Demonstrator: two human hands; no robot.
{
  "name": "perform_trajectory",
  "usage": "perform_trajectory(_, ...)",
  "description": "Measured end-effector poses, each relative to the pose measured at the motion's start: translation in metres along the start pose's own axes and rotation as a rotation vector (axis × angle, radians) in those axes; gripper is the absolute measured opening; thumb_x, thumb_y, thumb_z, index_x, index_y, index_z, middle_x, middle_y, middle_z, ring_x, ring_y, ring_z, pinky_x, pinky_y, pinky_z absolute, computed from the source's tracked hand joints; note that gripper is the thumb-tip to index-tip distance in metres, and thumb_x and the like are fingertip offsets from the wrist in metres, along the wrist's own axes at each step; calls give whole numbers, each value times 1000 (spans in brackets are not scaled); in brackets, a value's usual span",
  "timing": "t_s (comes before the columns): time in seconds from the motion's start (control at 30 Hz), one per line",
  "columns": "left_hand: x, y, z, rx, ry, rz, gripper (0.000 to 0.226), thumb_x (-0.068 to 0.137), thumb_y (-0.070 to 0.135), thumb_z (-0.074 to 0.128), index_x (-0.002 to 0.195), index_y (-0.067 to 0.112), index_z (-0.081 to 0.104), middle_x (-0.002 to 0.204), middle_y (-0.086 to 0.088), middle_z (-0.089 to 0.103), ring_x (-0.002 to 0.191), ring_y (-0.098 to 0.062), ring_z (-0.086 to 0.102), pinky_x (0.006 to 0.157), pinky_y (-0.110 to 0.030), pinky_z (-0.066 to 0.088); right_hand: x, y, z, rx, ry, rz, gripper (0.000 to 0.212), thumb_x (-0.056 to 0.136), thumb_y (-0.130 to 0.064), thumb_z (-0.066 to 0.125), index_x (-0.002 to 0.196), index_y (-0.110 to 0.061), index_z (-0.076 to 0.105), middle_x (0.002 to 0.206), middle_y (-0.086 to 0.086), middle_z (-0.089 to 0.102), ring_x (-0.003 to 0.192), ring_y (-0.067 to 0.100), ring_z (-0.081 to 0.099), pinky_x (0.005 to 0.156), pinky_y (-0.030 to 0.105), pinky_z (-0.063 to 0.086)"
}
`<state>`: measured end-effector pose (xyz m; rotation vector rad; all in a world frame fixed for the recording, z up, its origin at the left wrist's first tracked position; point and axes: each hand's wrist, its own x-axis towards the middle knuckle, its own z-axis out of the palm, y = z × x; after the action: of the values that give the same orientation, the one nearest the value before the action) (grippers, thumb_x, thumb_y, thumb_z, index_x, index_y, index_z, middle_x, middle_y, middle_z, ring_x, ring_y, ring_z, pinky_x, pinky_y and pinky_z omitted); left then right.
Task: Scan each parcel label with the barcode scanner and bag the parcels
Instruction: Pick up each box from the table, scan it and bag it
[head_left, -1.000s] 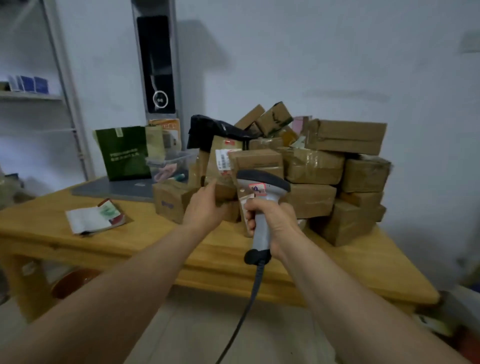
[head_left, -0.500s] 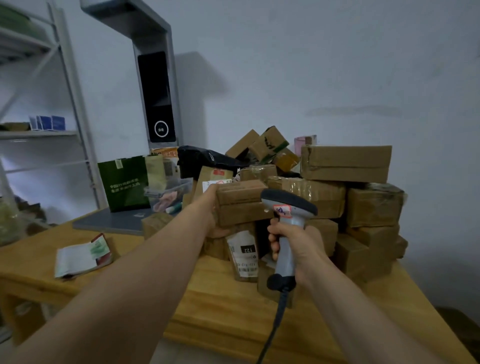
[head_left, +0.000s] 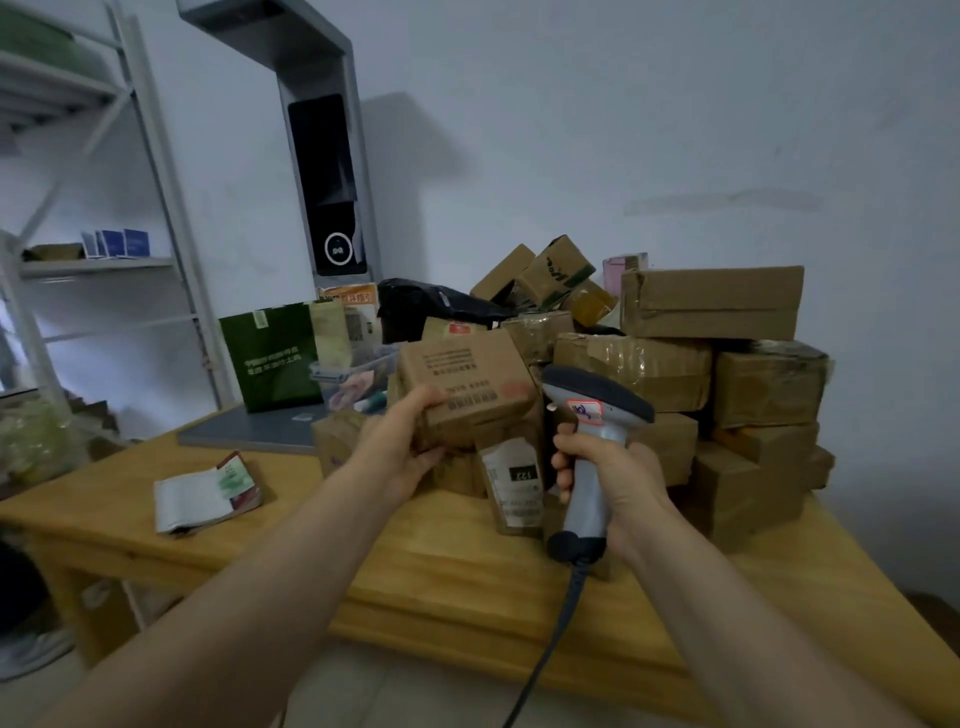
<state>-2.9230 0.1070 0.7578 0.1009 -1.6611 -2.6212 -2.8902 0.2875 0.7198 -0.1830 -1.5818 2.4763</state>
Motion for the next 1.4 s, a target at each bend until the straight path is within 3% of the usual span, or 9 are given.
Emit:
perform_trajectory(0.1, -19, -17, -46, 322, -1, 234, 64, 73, 8, 78, 130, 12, 49, 117, -4, 64, 105, -17, 63, 84, -30, 53, -20, 10, 9, 17, -3, 8, 5, 82, -3, 70, 86, -3, 67, 64, 12, 66, 50, 18, 58, 45, 25, 48)
perform_trajectory(0.23, -41, -53, -96, 742, 82, 474, 93, 60, 10, 89, 135, 21, 35, 121, 13, 43, 115, -5, 44, 94, -24, 48, -46, 31, 22, 31, -5, 44, 9, 83, -8, 71, 86, -3, 66, 77, 17, 70, 65, 24, 66, 61, 33, 54)
perform_trajectory(0.37, -52, -87, -128, 970, 39, 605, 94, 61, 14, 89, 133, 29, 31, 126, 12, 33, 118, 0, 34, 94, -13, 37, -60, 65, 29, 28, 26, 79, 20, 81, -14, 74, 97, -5, 65, 90, 16, 70, 83, 27, 69, 69, 35, 56)
perform_trajectory(0.63, -56, -125, -154, 1327, -121, 565, 85, 78, 6, 74, 140, 40, 27, 151, 0, -3, 142, -29, 18, 110, -36, 33, -73, 118, 33, -29, 44, 219, 30, 76, -21, 79, 100, -21, 61, 107, 8, 63, 103, 28, 61, 74, 41, 58)
perform_trajectory(0.8, -63, -134, -148, 747, -168, 292, 81, 79, 16, 69, 140, 37, 19, 140, 4, 35, 130, -16, 38, 102, -30, 39, -74, 129, 31, -27, 41, 247, 28, 78, -18, 77, 100, -17, 61, 104, 8, 67, 99, 26, 62, 81, 47, 56)
perform_trajectory(0.93, -54, -138, -137, 322, 43, -122, 55, 85, 39, 66, 134, 18, 50, 126, -1, 62, 114, -22, 57, 105, -45, 42, -71, 131, 29, -15, 64, 234, 23, 79, -16, 76, 95, -18, 59, 107, 9, 66, 103, 27, 60, 84, 46, 54)
perform_trajectory(1.1, -50, -137, -138, 189, -14, -328, 51, 87, 23, 67, 130, 28, 39, 107, -2, 59, 100, -25, 54, 102, -53, 35, -71, 133, 25, -43, 41, 223, 23, 79, -17, 77, 98, -18, 63, 105, 9, 69, 98, 26, 63, 80, 45, 56)
perform_trajectory(1.3, -51, -114, -147, 91, 8, -256, 42, 83, 11, 69, 119, 26, 53, 118, -11, 65, 106, -29, 62, 78, -43, 54, -76, 130, 23, -49, 47, 178, 24, 78, -18, 77, 97, -20, 63, 99, 4, 67, 95, 22, 62, 88, 46, 54)
perform_trajectory(1.4, -39, -83, -161, 234, 88, -174, 48, 76, 21, 76, 118, 33, 58, 121, -7, 63, 116, -29, 56, 95, -54, 47, -82, 128, 24, -85, -3, 149, 29, 79, -17, 77, 104, -13, 63, 101, 7, 68, 92, 22, 66, 78, 39, 58)
